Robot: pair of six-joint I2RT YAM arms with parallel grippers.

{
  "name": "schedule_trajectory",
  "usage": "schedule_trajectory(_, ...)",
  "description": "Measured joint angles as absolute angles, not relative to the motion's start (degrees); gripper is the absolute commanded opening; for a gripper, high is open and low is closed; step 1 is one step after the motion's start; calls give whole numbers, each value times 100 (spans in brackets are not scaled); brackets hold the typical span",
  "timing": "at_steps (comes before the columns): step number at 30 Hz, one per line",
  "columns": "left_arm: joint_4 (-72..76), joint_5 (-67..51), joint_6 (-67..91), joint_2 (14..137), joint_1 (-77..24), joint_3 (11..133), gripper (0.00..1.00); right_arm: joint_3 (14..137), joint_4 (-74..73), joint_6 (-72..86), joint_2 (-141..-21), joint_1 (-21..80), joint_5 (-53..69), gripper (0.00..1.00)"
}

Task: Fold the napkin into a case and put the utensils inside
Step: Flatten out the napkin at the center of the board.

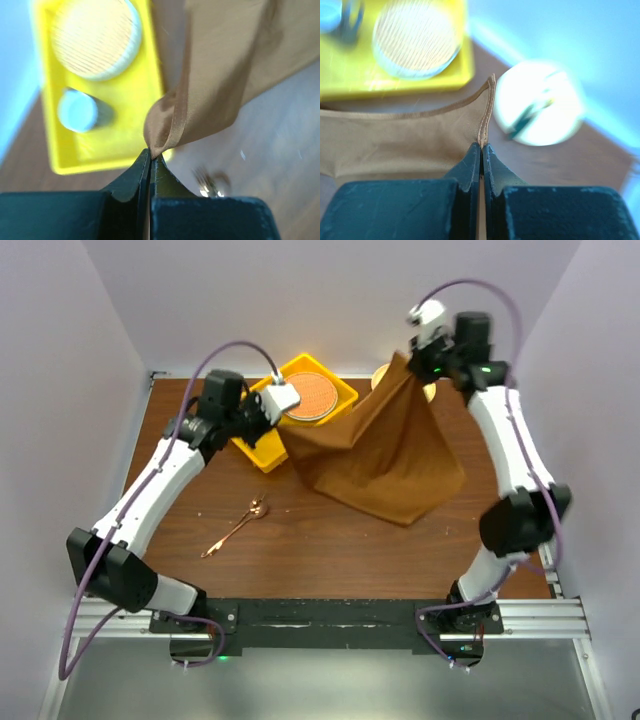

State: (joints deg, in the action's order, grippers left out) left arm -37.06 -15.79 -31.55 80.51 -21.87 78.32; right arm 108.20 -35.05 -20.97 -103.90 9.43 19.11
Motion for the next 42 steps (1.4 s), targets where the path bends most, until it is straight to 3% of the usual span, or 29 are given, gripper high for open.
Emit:
schedule_trajectory(5,-3454,-1111,-2523,8705,-2187,9885,0,10759,-2825,-1855,-8746,587,1575,0)
schedule_trajectory(11,-3365,-1007,-2263,9065,-2191,11472,0,10245,-1890,-1643,-7203,720,1114,0)
schedule_trajectory(20,-3098,-1339,-2353,6882,-2370,9900,0,9290,-1680,-1424,-5347,714,934,0)
schedule_trajectory(27,-3142,-2005,-2355,5607,-2373,9889,0,9358,-2397,-1085,-4117,714,1072,0)
schedule_trajectory(34,-3151,-2477,-2298,6152,-2377,10274,0,9660,-2775,-893,-4112,722,582,0)
schedule_trajectory(42,-2467,-2147,-2154,8211,-2486,9367,0,7330,-2394,-1223,-4958,718,-834,0)
